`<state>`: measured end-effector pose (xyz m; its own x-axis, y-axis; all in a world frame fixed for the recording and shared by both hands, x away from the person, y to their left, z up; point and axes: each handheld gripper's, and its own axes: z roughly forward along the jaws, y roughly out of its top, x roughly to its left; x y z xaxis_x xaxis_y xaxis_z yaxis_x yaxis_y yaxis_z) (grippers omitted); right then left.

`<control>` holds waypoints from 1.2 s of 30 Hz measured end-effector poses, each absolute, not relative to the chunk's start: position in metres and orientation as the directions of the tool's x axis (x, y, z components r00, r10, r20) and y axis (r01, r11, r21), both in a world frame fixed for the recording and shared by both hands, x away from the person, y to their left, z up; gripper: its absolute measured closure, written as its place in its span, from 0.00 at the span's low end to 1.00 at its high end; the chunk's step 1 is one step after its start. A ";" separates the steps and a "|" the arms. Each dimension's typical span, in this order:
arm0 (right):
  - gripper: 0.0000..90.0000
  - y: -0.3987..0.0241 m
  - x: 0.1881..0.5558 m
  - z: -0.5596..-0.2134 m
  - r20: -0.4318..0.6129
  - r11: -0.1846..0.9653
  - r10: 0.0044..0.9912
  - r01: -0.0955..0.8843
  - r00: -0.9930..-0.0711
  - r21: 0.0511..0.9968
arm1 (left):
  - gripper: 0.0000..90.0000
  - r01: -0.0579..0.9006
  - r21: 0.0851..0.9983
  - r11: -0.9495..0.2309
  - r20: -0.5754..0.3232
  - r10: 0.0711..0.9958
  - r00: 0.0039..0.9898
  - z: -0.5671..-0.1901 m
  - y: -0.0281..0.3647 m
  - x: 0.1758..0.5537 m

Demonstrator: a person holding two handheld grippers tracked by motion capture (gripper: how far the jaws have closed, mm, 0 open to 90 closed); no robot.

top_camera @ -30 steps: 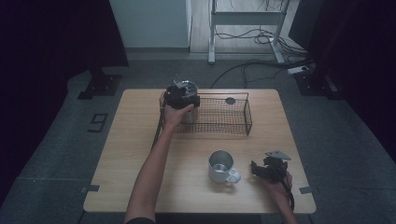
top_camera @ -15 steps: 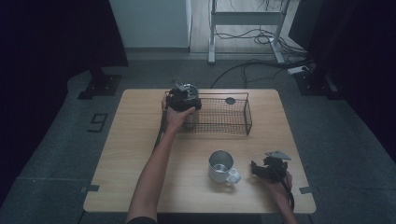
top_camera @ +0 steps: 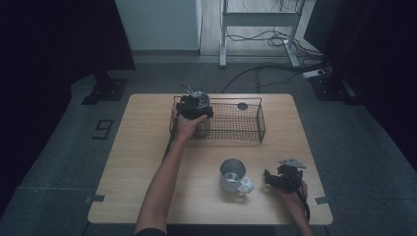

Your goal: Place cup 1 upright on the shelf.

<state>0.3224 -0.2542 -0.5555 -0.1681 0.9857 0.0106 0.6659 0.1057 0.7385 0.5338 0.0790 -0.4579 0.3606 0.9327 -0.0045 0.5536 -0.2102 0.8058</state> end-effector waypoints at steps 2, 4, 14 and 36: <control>0.14 -0.254 0.322 -0.555 0.011 0.105 0.986 0.666 -0.168 0.738 | 0.04 0.550 0.808 -0.212 -0.001 0.933 0.361 -0.458 0.078 0.533; 0.14 -0.254 0.322 -0.555 0.010 0.106 0.986 0.666 -0.169 0.739 | 0.04 0.547 0.809 -0.216 0.004 0.932 0.363 -0.458 0.077 0.532; 0.14 -0.254 0.322 -0.555 0.010 0.107 0.985 0.666 -0.169 0.738 | 0.04 0.532 0.811 -0.243 0.029 0.925 0.379 -0.461 0.076 0.526; 0.14 -0.254 0.322 -0.555 0.010 0.107 0.985 0.666 -0.170 0.738 | 0.00 0.447 0.869 -0.213 0.020 0.917 0.397 -0.434 0.092 0.502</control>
